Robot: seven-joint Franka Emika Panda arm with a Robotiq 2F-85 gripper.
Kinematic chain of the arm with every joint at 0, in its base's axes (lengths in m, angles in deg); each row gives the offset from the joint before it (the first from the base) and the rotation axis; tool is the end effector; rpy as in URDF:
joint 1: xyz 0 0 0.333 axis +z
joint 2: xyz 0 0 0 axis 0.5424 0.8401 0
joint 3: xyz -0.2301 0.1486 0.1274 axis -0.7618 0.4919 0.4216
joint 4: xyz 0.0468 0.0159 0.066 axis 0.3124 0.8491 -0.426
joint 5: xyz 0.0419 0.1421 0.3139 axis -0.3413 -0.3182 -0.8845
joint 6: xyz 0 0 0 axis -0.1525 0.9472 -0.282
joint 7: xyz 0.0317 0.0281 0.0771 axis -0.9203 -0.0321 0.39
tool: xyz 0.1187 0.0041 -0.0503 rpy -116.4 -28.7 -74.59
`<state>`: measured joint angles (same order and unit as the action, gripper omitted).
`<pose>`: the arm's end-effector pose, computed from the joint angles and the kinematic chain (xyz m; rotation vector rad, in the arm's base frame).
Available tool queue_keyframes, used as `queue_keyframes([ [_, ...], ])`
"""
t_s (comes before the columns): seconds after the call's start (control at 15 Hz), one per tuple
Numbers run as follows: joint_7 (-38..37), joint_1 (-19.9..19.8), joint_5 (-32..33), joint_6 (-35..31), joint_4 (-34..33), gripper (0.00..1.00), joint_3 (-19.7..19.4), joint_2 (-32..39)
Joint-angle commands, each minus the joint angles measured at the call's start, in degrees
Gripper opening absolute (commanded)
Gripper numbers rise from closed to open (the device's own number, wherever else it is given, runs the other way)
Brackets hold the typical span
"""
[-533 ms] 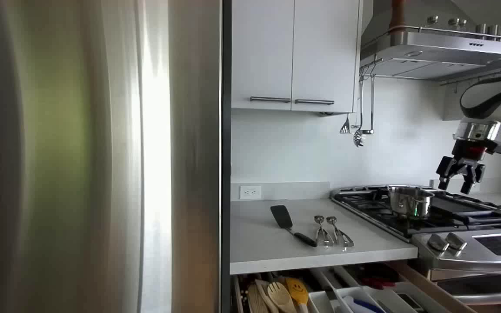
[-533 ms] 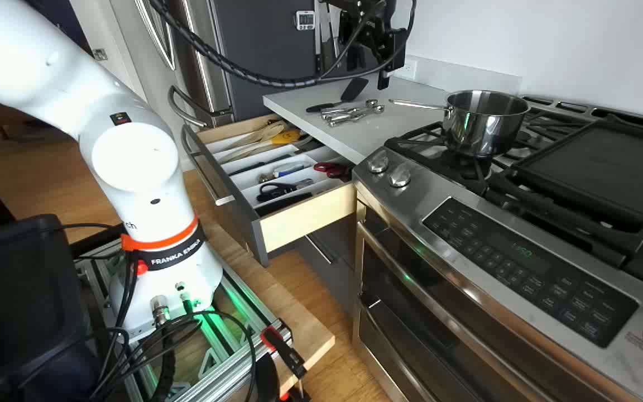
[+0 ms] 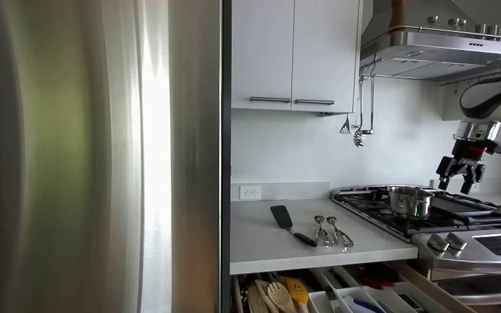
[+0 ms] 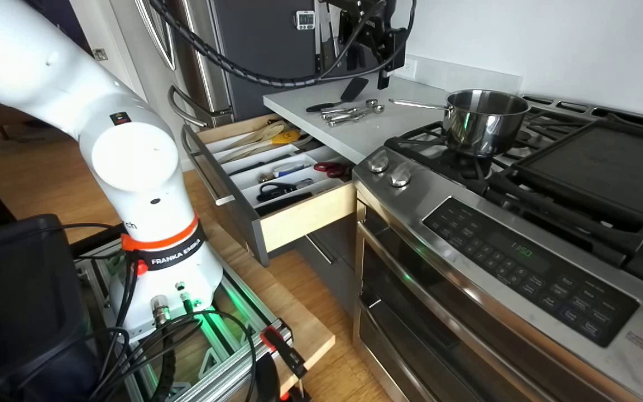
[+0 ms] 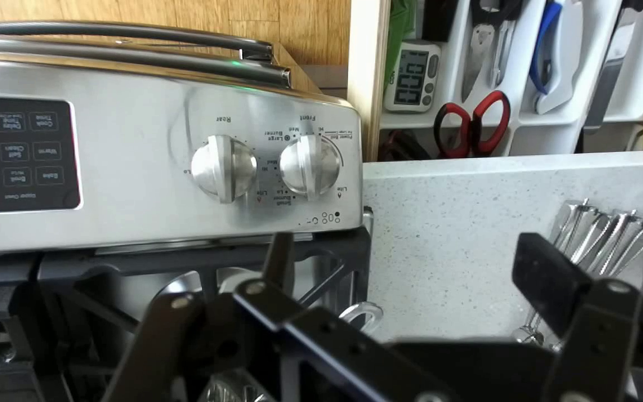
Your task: Pick up one wooden spoon from the tray in the open drawer and put it on the kitchen counter
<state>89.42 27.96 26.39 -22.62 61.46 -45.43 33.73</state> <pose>0.3373 -0.1464 0.5031 -2.9668 0.2089 -0.2247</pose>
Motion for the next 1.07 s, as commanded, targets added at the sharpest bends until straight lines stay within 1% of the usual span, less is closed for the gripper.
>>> queue_keyframes([
  [0.0,0.6,-1.4,-0.7,0.2,-0.2,1.00,1.1,0.3],
  [0.2,0.6,-1.4,-0.7,0.2,-0.2,1.00,1.1,0.3],
  [0.27,0.5,-0.8,-1.0,0.1,-0.2,1.00,1.8,0.0],
  [0.4,-1.3,0.3,0.5,0.5,1.4,1.00,6.1,-2.3],
  [0.67,-7.8,3.4,2.9,2.5,6.3,1.00,17.8,-7.0],
  [0.73,-10.5,4.5,3.2,2.8,7.4,1.00,20.8,-8.0],
  [0.87,-15.4,7.4,2.7,2.7,9.9,1.00,26.3,-9.6],
  [1.0,-20.8,11.0,0.5,2.0,11.7,1.00,31.3,-10.2],
])
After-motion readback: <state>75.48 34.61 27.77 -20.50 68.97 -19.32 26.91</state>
